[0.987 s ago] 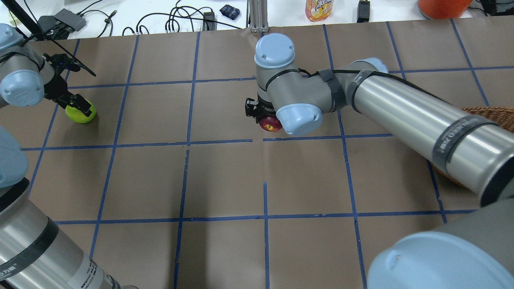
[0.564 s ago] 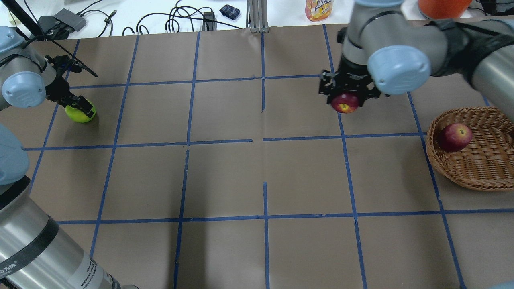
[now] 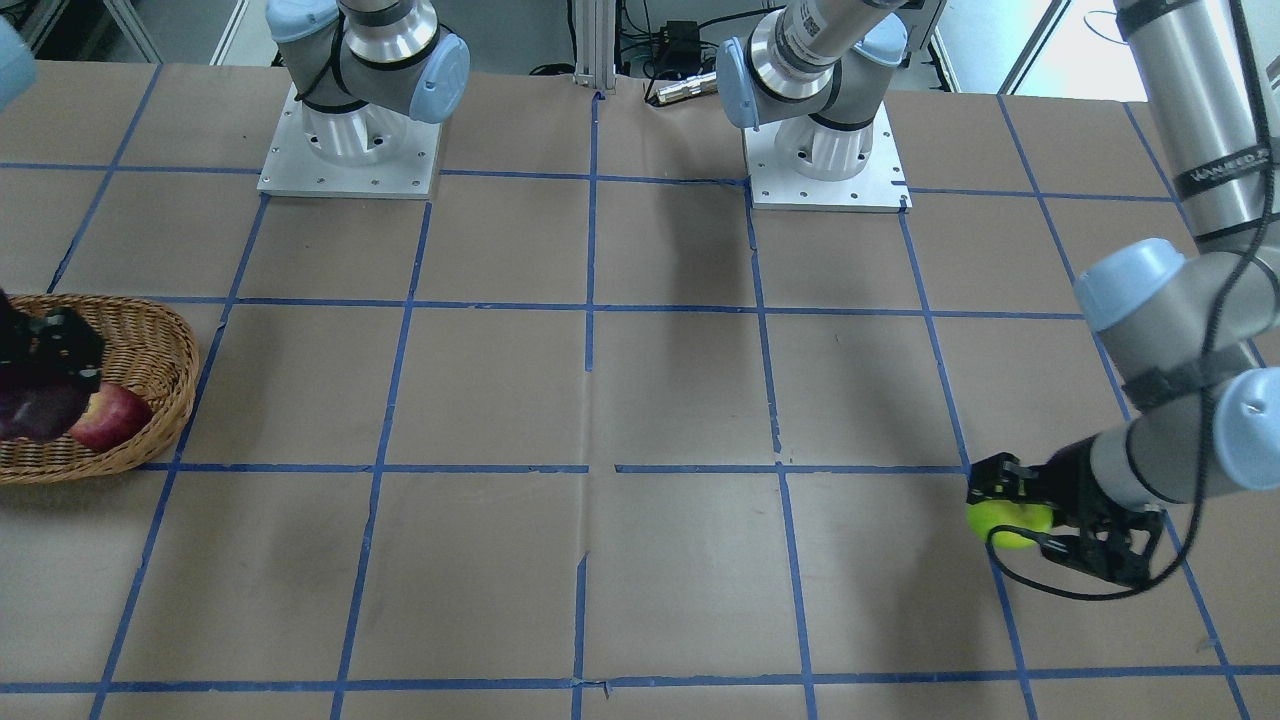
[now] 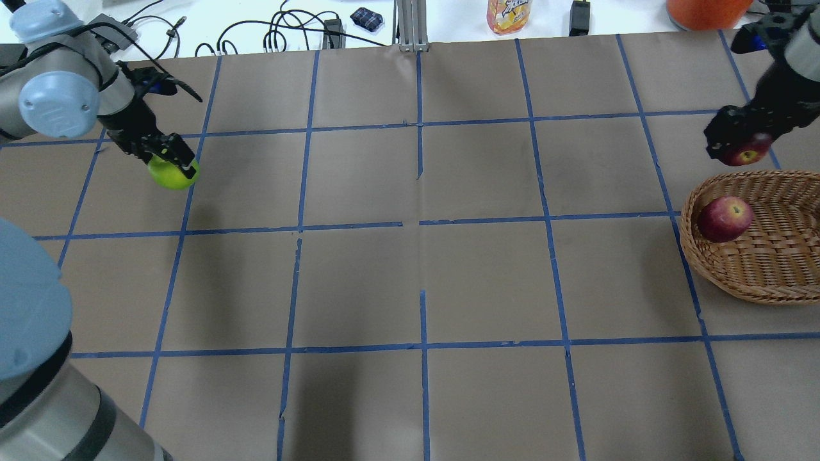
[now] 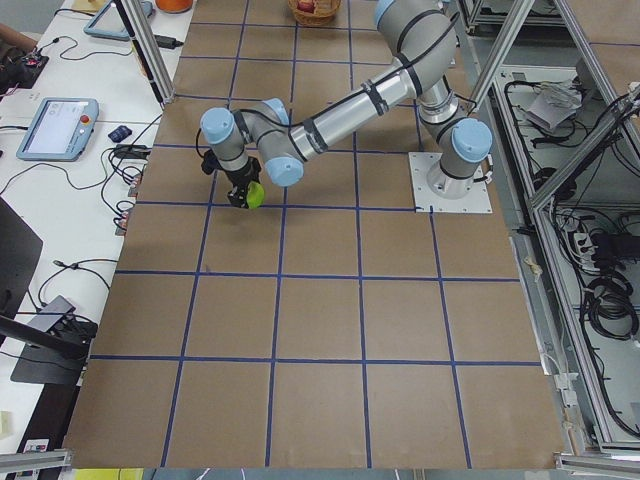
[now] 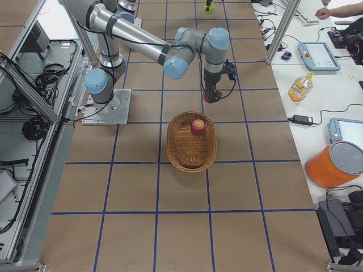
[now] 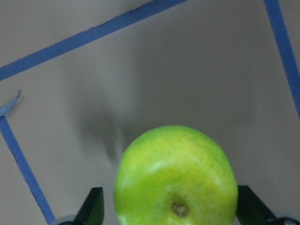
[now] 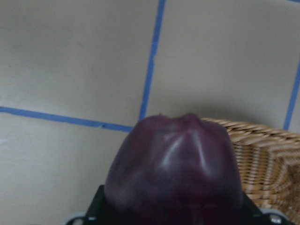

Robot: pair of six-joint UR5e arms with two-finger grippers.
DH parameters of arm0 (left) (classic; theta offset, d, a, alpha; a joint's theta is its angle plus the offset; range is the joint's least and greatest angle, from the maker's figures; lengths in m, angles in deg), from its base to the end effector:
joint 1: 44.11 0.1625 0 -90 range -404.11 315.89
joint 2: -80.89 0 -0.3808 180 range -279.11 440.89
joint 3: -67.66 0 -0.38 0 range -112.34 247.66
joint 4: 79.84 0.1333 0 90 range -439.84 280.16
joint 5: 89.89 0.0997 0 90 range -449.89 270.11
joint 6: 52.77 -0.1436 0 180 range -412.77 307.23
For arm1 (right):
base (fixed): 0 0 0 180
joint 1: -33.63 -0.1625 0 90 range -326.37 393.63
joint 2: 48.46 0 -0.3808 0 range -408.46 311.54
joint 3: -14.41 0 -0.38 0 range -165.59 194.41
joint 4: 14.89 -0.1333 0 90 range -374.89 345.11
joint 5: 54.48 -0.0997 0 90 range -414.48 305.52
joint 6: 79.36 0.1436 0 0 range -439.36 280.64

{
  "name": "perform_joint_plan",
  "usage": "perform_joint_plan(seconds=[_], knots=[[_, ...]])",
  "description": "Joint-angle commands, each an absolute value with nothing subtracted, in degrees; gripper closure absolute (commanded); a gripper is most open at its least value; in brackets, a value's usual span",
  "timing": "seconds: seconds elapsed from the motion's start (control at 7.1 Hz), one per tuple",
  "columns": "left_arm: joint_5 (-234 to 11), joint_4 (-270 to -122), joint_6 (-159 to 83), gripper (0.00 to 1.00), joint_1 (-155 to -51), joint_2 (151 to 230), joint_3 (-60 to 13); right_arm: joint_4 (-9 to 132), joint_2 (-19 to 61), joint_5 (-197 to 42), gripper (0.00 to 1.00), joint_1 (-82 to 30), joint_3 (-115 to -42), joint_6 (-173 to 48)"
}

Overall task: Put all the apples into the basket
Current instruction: 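Release the dark apple into the basket while the left gripper carries the green apple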

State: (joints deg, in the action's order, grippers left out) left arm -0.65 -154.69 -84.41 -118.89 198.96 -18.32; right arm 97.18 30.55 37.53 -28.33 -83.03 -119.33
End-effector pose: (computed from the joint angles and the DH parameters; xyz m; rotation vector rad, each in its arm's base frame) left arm 0.0277 -0.6168 0.1864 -0.4355 -3.0294 -0.2105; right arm -0.1414 -0.5384 0.2793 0.3180 -3.0601 0.0509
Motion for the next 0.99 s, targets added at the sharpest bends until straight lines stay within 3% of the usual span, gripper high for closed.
perform_joint_plan(seconds=[0.0, 0.14, 0.28, 0.42, 0.56, 0.7, 0.85], knots=[[-4.8, -153.9, -59.1, 0.88, -136.3, 196.6, -20.6, 111.0, 25.5, 35.8, 0.63, -17.7, -89.5, -131.5], [-5.0, -145.8, -48.7, 0.88, -142.9, 198.6, -21.7, 112.3, 25.4, 34.0, 0.47, -17.3, -92.8, -132.2], [-5.8, -138.4, -38.5, 0.88, -148.5, 200.9, -22.3, 112.0, 25.7, 34.0, 0.00, -17.3, -94.2, -132.2], [-7.4, -136.8, -33.1, 0.87, -152.3, 202.4, -22.7, 111.2, 25.9, 34.0, 0.00, -17.3, -93.8, -132.5], [-7.3, -136.6, -29.4, 0.80, -155.2, 203.5, -22.9, 111.1, 27.0, 34.0, 0.00, -17.4, -94.0, -132.4], [-6.7, -136.8, -29.6, 0.01, -155.8, 203.6, -23.0, 107.5, 30.3, 33.9, 0.00, -18.3, -94.0, -131.1], [-6.6, -137.1, -33.0, 0.00, -155.5, 202.2, -23.4, 105.6, 33.4, 33.9, 0.00, -21.9, -94.0, -125.0]])
